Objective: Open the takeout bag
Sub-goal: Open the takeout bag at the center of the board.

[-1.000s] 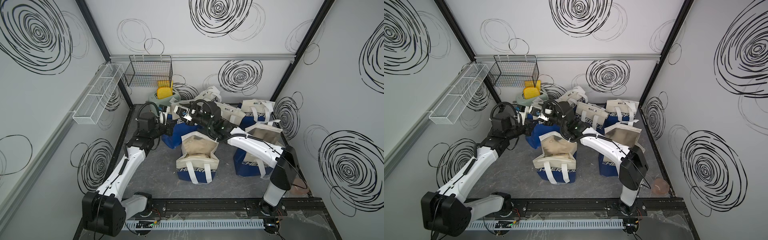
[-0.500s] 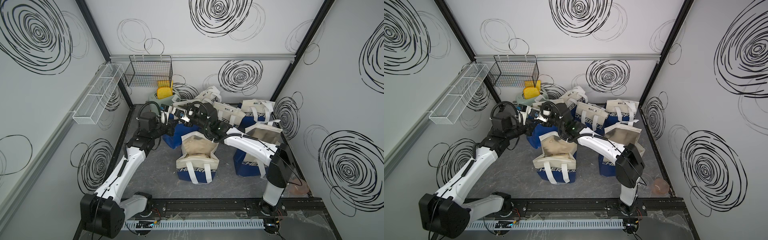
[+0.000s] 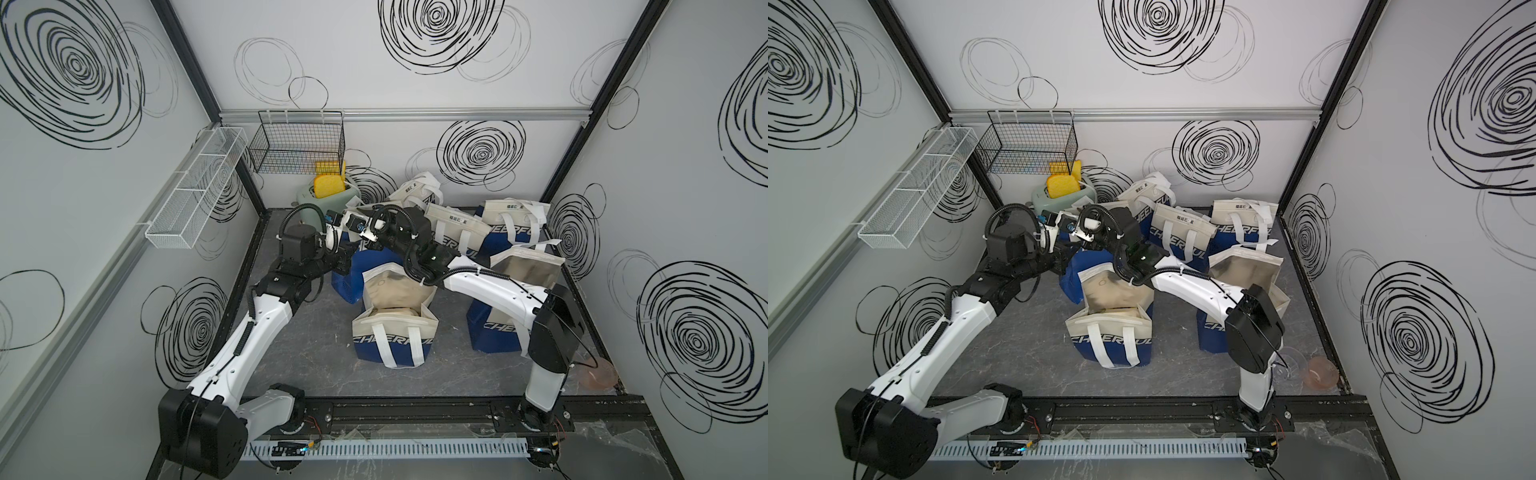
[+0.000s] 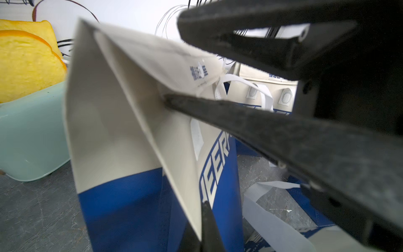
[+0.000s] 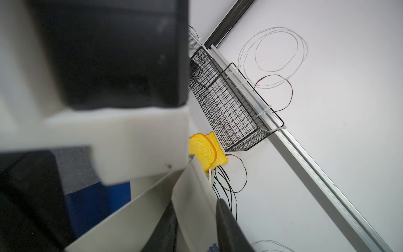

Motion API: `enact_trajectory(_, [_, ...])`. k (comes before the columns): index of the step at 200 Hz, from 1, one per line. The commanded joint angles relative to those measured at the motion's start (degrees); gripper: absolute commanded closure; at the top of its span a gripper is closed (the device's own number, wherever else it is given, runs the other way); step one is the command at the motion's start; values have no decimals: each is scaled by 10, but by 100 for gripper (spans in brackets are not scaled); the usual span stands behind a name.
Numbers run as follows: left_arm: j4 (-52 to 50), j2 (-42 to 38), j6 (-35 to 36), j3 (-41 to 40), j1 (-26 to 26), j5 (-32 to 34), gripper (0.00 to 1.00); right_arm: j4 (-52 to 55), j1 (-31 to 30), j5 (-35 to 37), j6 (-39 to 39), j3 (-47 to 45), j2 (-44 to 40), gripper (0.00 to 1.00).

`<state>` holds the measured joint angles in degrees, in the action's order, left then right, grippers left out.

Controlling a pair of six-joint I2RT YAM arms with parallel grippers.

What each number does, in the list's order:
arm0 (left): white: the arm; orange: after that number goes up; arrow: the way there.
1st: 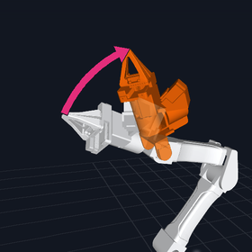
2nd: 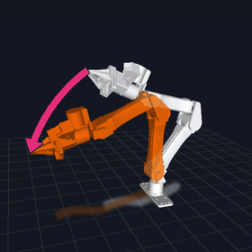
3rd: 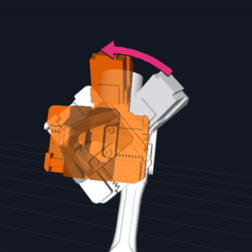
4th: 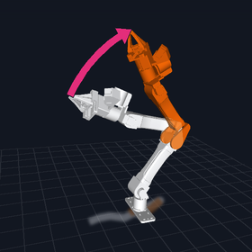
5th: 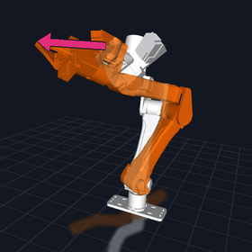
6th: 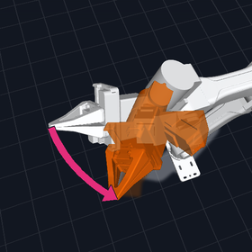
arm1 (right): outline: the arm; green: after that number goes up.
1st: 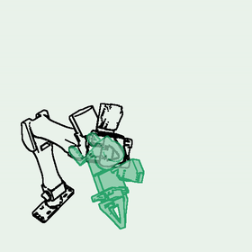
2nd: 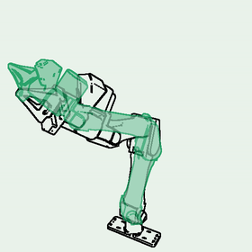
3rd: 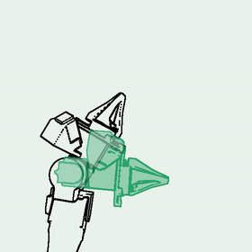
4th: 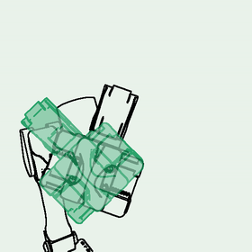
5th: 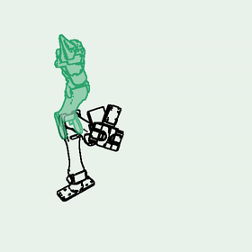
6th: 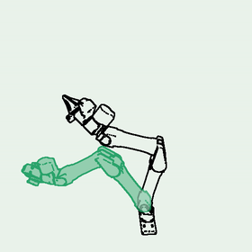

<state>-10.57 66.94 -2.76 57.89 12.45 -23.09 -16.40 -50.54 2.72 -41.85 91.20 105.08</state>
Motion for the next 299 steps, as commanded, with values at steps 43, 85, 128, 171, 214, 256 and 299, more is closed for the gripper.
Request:
enact_trajectory(43, [4, -19, 26, 27, 12, -1, 100, -28, -3, 34, -14, 22, 17, 72])
enact_trajectory(85, [4, -26, 26, 23, 14, -4, 100, -33, -3, 54, -16, 24, 25, 83])
enact_trajectory(128, [5, -33, 25, 10, 13, -5, 100, -53, 8, 93, 4, 37, 31, 100])
enact_trajectory(171, [37, -36, 10, -25, -4, -16, 100, -36, 28, 92, 43, 56, 17, 100])
enact_trajectory(214, [64, -27, -9, -58, -30, -21, 100, -17, 38, 91, 48, 63, 3, 100])
enact_trajectory(256, [76, 2, -36, -84, -78, -26, 100, 1, 49, 81, 40, 64, -18, 100])
enact_trajectory(299, [89, 31, -49, -96, -123, -23, 100, 17, 59, 67, 35, 64, -32, 100])
